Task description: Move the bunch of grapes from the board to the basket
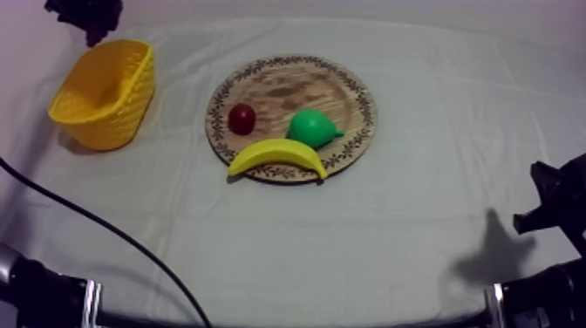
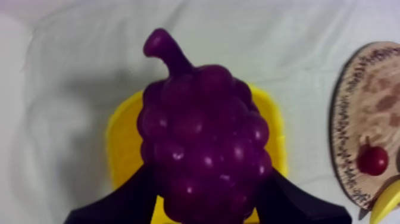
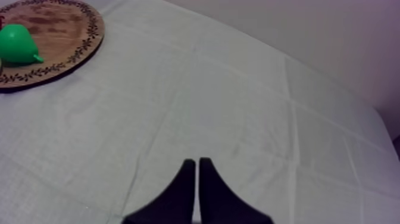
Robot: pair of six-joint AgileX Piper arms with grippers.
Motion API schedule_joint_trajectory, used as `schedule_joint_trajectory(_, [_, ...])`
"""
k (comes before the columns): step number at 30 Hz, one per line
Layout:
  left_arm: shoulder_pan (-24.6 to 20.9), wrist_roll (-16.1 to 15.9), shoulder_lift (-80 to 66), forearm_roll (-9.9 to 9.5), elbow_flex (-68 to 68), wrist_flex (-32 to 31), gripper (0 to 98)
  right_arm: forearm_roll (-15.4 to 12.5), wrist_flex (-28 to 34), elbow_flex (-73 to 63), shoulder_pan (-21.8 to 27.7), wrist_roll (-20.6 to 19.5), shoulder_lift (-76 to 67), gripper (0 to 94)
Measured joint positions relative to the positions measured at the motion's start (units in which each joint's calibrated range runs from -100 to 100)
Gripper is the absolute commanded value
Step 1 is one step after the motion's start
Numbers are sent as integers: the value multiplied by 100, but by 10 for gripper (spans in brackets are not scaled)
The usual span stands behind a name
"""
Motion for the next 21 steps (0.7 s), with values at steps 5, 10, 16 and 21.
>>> schedule_joint_trajectory(5, [-286, -44, -113, -6, 200, 29, 425, 0, 0, 0, 0, 3, 0, 3])
schedule_joint_trajectory(10, [-347, -56, -109, 10, 341, 41, 421, 0, 0, 0, 0, 6, 0, 3])
schedule_joint_trajectory(16, [-395, -93, 115, 113, 670, -112, 416, 0, 0, 0, 0, 6, 0, 3])
schedule_joint_trajectory(21, [-430, -135, 407, 226, 974, -278, 429, 0, 0, 0, 0, 6, 0, 3])
